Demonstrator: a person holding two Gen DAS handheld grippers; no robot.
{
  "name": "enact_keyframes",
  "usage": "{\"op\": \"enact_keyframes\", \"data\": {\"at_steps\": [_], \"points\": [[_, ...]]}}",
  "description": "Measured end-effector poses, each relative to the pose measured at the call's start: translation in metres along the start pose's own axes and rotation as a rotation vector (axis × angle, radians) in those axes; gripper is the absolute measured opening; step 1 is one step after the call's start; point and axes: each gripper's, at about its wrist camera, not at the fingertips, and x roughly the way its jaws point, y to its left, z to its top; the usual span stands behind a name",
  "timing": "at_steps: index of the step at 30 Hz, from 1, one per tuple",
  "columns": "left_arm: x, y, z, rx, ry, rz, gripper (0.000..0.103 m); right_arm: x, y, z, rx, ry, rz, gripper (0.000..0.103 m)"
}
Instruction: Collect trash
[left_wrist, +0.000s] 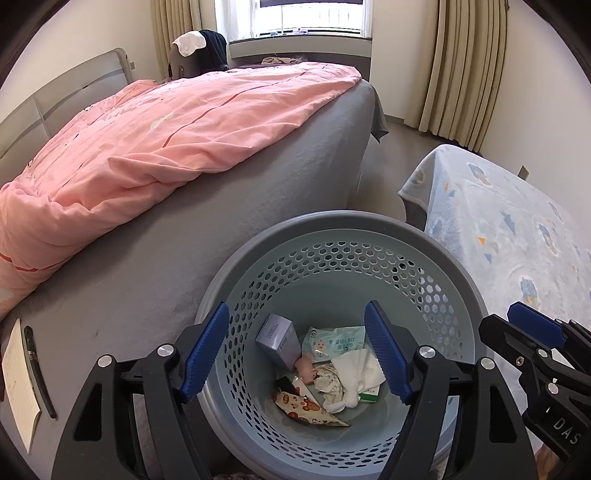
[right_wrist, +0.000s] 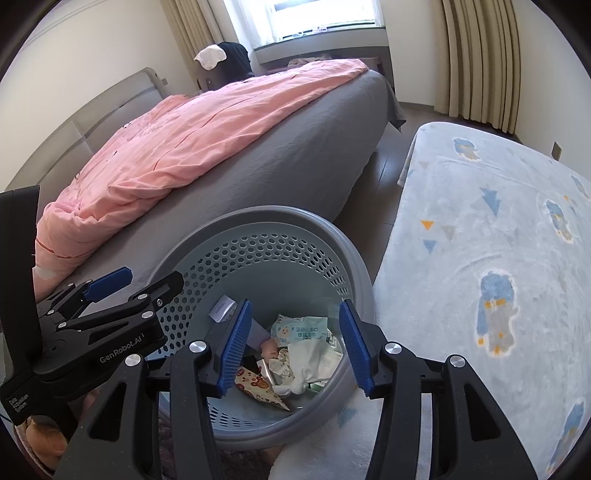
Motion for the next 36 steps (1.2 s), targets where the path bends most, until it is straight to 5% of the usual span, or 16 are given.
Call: {"op": "enact_keyframes", "data": {"at_steps": [26,36], "points": [[0.0004,0.0033,0.0005,-0.009,-0.004,0.037,0.080,-0.0002,-0.0037,-0.0004,-0.005,-0.014,-0.036,0.070],[0.0033,0.0038,0.0005,-0.014,0.014,0.040,0.080,0.0001,-0.0048,-0.0002,-0.003,-0.014,-0.040,0.071]]}}
